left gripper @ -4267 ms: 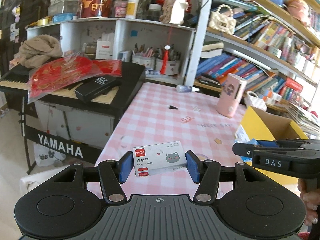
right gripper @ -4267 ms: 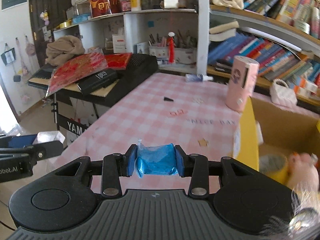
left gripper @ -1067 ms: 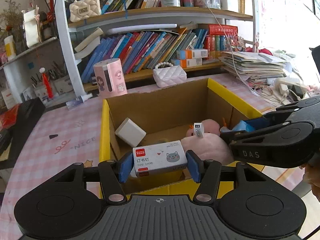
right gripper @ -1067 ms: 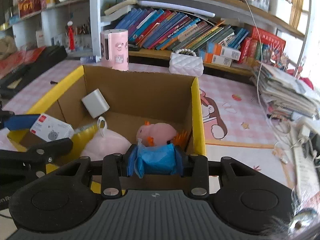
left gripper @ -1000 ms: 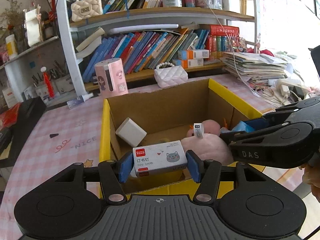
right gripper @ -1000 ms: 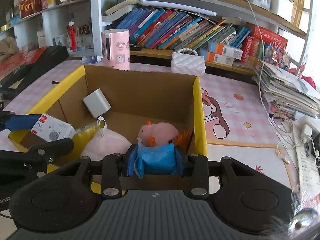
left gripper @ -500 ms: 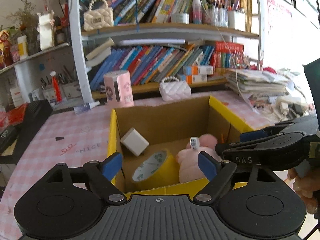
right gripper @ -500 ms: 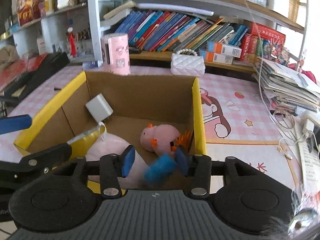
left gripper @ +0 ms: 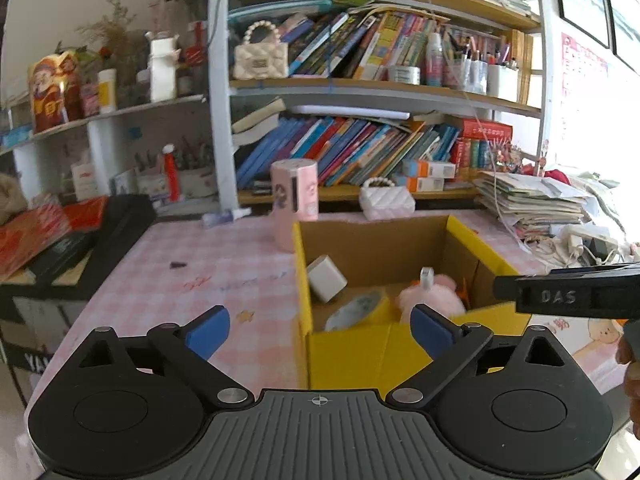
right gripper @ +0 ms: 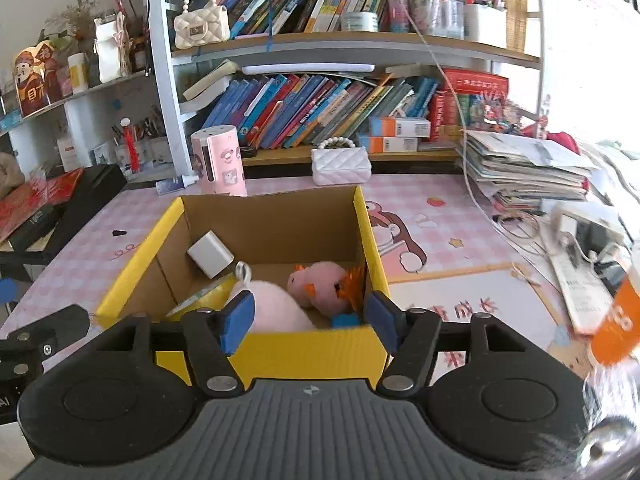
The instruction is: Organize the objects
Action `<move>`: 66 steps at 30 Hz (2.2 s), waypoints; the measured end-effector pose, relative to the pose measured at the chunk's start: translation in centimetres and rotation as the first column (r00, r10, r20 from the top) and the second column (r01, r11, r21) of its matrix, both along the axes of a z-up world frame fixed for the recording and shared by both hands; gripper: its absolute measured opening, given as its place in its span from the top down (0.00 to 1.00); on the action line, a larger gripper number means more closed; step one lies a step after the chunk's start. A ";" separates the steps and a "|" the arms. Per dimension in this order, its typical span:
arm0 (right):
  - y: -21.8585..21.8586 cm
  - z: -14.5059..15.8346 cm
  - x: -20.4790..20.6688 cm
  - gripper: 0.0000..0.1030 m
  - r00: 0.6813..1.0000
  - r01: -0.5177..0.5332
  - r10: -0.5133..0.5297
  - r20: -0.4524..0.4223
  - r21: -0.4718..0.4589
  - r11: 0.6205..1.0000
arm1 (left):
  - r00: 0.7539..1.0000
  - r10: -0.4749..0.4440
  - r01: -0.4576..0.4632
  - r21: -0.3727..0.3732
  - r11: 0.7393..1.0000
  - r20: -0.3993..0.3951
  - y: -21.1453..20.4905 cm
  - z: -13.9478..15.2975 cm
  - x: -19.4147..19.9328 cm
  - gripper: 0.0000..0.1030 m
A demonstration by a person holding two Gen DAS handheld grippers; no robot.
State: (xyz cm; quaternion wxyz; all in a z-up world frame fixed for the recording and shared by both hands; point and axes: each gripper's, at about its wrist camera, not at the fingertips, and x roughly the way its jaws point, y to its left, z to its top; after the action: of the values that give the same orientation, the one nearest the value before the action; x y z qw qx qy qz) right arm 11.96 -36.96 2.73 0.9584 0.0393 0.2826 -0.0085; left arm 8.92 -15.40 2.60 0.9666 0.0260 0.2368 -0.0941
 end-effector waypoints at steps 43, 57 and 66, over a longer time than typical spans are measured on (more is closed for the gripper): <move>10.3 -2.8 -14.0 0.02 0.995 0.085 -0.088 -0.051 -0.056 0.995 | 0.992 0.093 -0.089 0.041 0.995 -0.086 6.8 -1.9 -10.3 0.00; 11.5 -3.3 -14.5 0.02 0.996 0.054 -0.058 -0.067 -0.068 0.996 | 0.980 0.161 -0.153 0.076 0.985 -0.117 7.7 -2.4 -10.9 0.00; 11.8 -3.4 -14.7 0.02 0.996 0.049 -0.053 -0.066 -0.068 0.996 | 0.977 0.170 -0.163 0.064 0.985 -0.131 8.2 -2.5 -11.2 0.00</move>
State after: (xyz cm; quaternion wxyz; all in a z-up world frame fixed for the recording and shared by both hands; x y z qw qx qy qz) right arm -2.70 -25.16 -0.65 0.9485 0.0142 0.3134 -0.0438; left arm -2.23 -7.19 0.13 0.9516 0.0253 0.3061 -0.0081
